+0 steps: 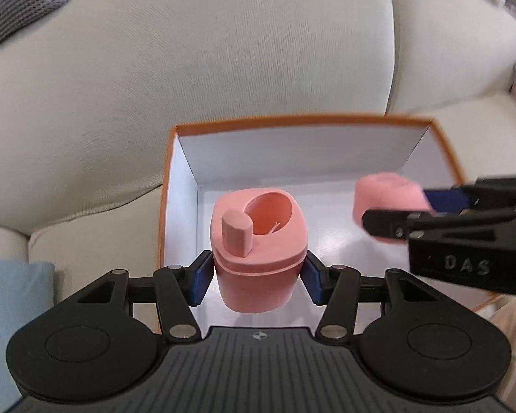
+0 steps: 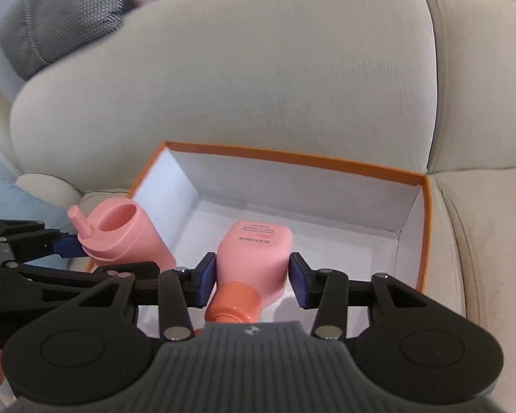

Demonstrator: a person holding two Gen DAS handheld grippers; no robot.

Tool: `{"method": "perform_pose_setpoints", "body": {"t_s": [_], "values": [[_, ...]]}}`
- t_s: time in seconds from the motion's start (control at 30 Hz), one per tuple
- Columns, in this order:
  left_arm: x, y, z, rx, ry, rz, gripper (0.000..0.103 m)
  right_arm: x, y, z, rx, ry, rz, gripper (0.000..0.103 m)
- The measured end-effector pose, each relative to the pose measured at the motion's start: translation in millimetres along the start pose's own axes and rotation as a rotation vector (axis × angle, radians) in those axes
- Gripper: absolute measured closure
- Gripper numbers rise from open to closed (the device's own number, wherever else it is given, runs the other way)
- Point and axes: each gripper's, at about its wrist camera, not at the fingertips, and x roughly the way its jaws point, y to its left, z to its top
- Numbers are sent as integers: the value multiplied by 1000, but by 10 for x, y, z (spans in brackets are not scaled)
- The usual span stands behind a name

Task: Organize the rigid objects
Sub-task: 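Lift the pink bottles and carry them over the orange box with both tools, then lower the pink bottles into the box and open both tools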

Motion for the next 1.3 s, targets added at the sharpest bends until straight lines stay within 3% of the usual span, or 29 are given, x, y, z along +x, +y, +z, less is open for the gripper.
{"method": "perform_pose_setpoints", "body": {"t_s": [0.4, 0.53, 0.63, 0.67, 0.83, 0.97, 1.13, 1.3], "values": [[630, -101, 72, 166, 76, 125, 41, 473, -139, 21, 16, 61, -18, 57], [731, -68, 79, 169, 92, 149, 40, 537, -103, 23, 4, 67, -32, 57], [755, -72, 60, 185, 75, 164, 37, 560, -86, 45, 3, 68, -39, 57], [763, -74, 80, 275, 52, 142, 36, 577, -81, 51, 1, 70, -42, 57], [750, -78, 19, 302, 23, 172, 28, 618, -68, 58, 5, 78, -49, 57], [601, -1, -33, 276, -16, 152, 28, 568, -89, 41, 3, 78, -60, 57], [137, 208, -138, 194, -137, 124, 28, 508, -78, 30, -6, 68, -68, 57], [-208, 492, -306, 83, -191, 163, 28, 467, -11, -22, -24, 70, -56, 58]]}}
